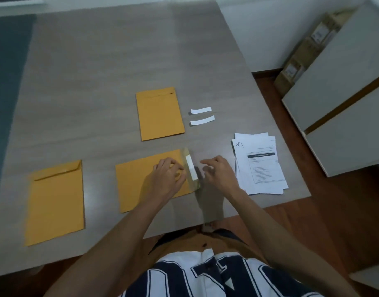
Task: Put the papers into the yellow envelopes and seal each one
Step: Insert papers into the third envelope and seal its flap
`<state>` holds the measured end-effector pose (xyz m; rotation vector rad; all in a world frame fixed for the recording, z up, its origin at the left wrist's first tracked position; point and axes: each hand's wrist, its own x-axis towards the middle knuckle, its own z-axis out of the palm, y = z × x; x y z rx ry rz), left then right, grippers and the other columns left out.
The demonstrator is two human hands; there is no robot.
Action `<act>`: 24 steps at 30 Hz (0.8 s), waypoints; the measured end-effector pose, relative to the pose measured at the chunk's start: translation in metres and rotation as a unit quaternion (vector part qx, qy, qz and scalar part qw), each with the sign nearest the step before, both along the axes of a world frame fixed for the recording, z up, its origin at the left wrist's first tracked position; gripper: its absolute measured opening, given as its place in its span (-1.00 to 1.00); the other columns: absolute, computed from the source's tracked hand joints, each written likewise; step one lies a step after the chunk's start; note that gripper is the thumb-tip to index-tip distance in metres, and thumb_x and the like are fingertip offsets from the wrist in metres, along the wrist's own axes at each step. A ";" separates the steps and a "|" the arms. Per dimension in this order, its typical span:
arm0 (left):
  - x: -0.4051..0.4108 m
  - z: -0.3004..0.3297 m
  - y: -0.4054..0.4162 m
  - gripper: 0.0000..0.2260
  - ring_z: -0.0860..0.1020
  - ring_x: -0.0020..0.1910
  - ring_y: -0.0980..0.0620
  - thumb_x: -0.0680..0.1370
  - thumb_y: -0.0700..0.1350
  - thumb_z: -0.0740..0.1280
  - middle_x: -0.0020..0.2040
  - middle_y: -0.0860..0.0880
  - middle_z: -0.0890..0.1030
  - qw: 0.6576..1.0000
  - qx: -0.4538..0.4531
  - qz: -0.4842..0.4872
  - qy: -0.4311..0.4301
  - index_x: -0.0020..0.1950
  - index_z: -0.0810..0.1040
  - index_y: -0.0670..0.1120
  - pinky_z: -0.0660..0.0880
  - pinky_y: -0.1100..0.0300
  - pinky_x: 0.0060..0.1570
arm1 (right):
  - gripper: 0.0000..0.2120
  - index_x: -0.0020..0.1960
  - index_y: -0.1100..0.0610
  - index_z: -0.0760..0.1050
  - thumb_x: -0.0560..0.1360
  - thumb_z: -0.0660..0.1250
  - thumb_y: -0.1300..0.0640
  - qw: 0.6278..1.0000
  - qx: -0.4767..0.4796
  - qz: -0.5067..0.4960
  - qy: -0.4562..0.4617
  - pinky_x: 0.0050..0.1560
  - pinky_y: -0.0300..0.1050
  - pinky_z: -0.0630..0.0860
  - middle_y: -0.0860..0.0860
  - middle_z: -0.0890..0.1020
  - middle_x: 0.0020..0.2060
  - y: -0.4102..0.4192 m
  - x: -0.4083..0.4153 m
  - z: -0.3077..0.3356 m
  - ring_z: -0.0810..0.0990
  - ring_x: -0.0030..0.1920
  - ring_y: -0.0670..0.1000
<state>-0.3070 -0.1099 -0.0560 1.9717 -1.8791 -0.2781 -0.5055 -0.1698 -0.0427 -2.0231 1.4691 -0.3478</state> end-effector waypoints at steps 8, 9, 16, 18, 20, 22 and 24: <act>-0.086 0.023 -0.067 -0.61 0.44 0.17 -0.07 0.47 0.06 0.41 0.15 -0.05 0.51 0.991 0.086 -0.102 0.025 0.24 0.56 -0.09 0.42 0.05 0.14 | -0.58 0.28 0.04 0.52 0.46 0.41 -0.05 0.987 -0.017 -0.142 0.075 0.21 -0.05 0.40 0.07 0.55 0.21 -0.016 -0.094 0.015 0.44 0.21 0.10; -0.099 0.026 -0.077 -0.55 0.42 0.21 -0.07 0.47 0.07 0.42 0.20 -0.05 0.50 0.988 0.104 -0.109 0.030 0.29 0.52 -0.10 0.40 0.04 0.18 | -0.53 0.29 0.05 0.51 0.43 0.43 -0.09 0.984 -0.015 -0.153 0.090 0.21 -0.03 0.40 0.07 0.55 0.23 -0.017 -0.108 0.016 0.45 0.21 0.10; -0.172 0.029 -0.147 -0.26 0.29 0.42 -0.11 0.44 0.12 0.48 0.47 -0.10 0.32 0.973 0.164 -0.160 -0.028 0.50 0.26 -0.10 0.30 0.00 0.36 | -0.38 0.34 -0.01 0.43 0.36 0.48 -0.20 0.973 0.020 -0.193 0.127 0.22 -0.04 0.45 -0.03 0.50 0.31 -0.010 -0.166 0.013 0.42 0.27 0.03; -0.187 0.025 -0.165 -0.18 0.26 0.46 -0.13 0.40 0.11 0.53 0.52 -0.11 0.27 0.968 0.186 -0.159 -0.050 0.52 0.21 -0.10 0.28 -0.03 0.39 | -0.39 0.33 -0.01 0.43 0.36 0.48 -0.19 0.973 0.035 -0.184 0.134 0.23 -0.07 0.43 -0.05 0.48 0.33 -0.009 -0.173 0.009 0.41 0.28 0.01; -0.194 0.023 -0.176 -0.11 0.32 0.42 -0.15 0.34 0.11 0.58 0.47 -0.13 0.32 0.962 0.213 -0.156 -0.076 0.51 0.20 -0.11 0.34 -0.05 0.34 | -0.45 0.29 -0.01 0.45 0.38 0.48 -0.18 0.974 0.026 -0.171 0.146 0.21 -0.11 0.42 -0.05 0.48 0.32 -0.006 -0.172 0.005 0.42 0.25 -0.01; -0.204 0.023 -0.184 -0.12 0.41 0.28 -0.15 0.27 0.12 0.61 0.34 -0.15 0.39 0.957 0.222 -0.157 -0.103 0.45 0.27 -0.11 0.44 -0.05 0.23 | -0.48 0.27 0.01 0.47 0.40 0.48 -0.16 0.972 0.014 -0.176 0.155 0.21 -0.12 0.41 -0.04 0.49 0.31 -0.006 -0.176 0.002 0.44 0.22 0.00; -0.209 0.023 -0.187 -0.18 0.43 0.18 -0.11 0.24 0.13 0.62 0.25 -0.13 0.39 0.955 0.218 -0.156 -0.126 0.36 0.36 -0.11 0.46 -0.01 0.16 | -0.49 0.27 0.03 0.47 0.41 0.47 -0.14 0.972 0.011 -0.171 0.162 0.21 -0.11 0.41 -0.02 0.49 0.31 -0.008 -0.176 0.001 0.45 0.21 0.01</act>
